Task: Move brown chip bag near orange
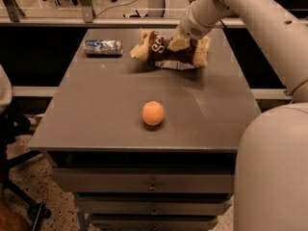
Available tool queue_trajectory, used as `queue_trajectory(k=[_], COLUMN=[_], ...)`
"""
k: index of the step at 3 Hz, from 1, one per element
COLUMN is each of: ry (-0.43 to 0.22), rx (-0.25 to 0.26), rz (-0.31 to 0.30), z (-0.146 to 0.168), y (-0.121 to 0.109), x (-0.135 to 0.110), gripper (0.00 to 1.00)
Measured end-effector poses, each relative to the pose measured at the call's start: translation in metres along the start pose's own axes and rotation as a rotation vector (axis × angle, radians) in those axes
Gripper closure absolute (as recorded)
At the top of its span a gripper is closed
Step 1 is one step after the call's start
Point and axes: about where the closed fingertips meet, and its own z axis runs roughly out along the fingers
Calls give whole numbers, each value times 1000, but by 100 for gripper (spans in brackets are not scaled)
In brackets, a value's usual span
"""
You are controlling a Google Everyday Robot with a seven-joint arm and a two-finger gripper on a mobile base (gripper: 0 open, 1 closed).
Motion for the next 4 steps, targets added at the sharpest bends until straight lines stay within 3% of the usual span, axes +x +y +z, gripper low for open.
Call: queue_trajectory(k=[1, 2, 3, 4], ry=[12, 41, 67, 67], rx=[46, 73, 67, 67], rz=[-38, -57, -17, -17], z=[-26, -49, -69, -69], y=[-1, 5, 23, 23], x=[-13, -23, -29, -29], gripper=[100, 100, 100, 100])
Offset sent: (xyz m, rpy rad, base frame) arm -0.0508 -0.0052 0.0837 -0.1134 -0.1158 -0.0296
